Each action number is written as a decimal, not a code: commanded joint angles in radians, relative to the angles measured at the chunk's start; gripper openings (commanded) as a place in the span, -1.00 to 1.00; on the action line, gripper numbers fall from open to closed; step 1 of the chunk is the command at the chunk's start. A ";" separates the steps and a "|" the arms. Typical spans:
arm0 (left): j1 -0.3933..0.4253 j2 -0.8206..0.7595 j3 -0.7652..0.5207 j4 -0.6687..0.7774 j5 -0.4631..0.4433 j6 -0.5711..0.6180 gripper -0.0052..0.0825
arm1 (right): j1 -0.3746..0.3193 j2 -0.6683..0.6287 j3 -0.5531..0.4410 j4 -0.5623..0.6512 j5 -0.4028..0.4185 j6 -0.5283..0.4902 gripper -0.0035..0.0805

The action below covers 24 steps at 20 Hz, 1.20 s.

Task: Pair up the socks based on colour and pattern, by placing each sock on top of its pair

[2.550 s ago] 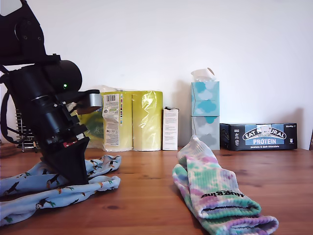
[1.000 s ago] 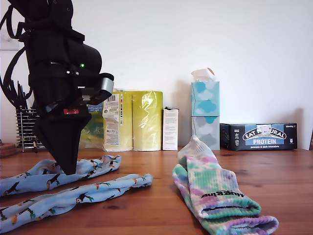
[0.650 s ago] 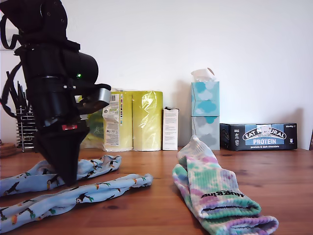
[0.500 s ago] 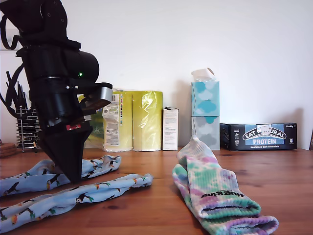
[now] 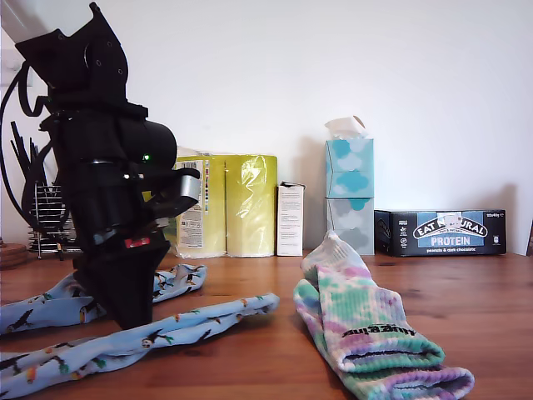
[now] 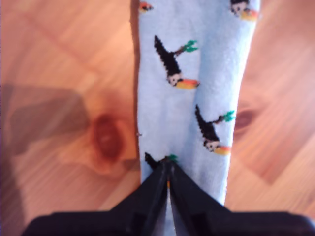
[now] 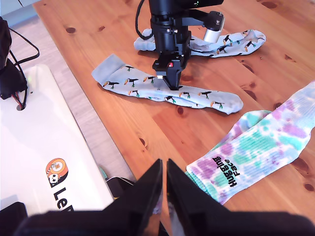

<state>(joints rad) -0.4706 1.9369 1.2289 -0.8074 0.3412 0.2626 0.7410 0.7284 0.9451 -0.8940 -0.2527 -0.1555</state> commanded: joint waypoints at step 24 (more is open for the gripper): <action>-0.032 0.142 -0.014 0.276 0.026 -0.746 -0.94 | 0.003 -0.007 0.000 -0.033 -0.011 -0.002 -0.95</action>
<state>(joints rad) -0.4572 2.0010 1.2758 -0.5037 0.3492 -0.4755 0.7410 0.7284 0.9451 -0.9360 -0.2562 -0.1555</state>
